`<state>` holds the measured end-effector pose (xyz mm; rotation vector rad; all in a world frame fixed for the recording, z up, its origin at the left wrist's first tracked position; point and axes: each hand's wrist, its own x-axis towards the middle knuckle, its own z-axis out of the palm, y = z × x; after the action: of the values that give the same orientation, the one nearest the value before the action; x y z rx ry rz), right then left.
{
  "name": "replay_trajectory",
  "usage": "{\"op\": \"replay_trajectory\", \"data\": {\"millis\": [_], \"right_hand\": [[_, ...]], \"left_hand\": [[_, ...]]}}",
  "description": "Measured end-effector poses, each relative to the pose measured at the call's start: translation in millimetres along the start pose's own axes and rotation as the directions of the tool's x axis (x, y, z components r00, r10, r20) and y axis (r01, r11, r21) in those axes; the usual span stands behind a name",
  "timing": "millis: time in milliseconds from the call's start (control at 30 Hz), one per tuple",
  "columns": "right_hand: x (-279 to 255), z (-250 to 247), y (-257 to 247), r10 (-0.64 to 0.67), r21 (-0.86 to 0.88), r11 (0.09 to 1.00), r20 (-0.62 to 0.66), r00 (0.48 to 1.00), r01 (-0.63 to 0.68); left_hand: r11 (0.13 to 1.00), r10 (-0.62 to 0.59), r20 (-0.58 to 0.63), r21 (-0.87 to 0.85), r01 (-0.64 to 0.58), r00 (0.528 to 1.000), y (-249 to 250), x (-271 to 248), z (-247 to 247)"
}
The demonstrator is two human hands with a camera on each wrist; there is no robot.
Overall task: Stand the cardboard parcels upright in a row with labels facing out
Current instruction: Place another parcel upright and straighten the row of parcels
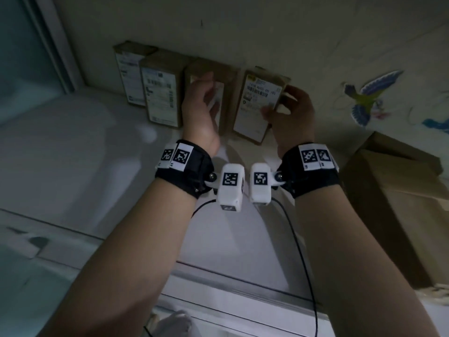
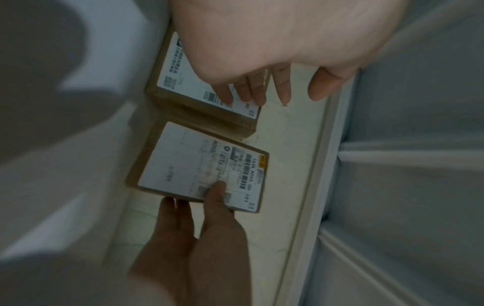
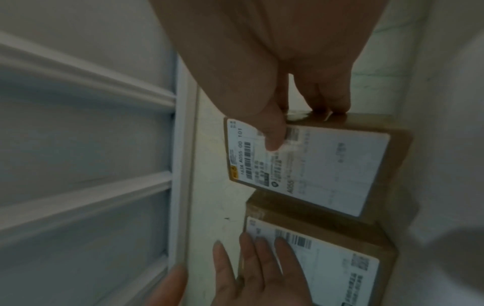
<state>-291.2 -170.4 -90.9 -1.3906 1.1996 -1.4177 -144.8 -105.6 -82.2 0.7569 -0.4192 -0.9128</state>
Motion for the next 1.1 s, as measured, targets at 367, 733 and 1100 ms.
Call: {"op": "replay_trajectory", "data": {"millis": [367,733,1100], "right_hand": [[39.0,24.3,25.3,0.182,0.002,0.983,0.041,0.982,-0.182],[43.1,24.5,20.2,0.142,-0.128,0.984,0.129,0.981,-0.126],[48.1,25.4,25.1,0.255,-0.086,0.964,0.014,0.967,-0.253]], "left_hand": [[0.917,-0.225,-0.034,-0.345,0.200,0.974,2.7,17.4,-13.9],[0.895,-0.292,-0.082,-0.376,0.242,0.953,3.7,13.1,-7.9],[0.895,-0.284,-0.095,-0.384,0.228,0.954,4.2,10.2,-3.0]]}}
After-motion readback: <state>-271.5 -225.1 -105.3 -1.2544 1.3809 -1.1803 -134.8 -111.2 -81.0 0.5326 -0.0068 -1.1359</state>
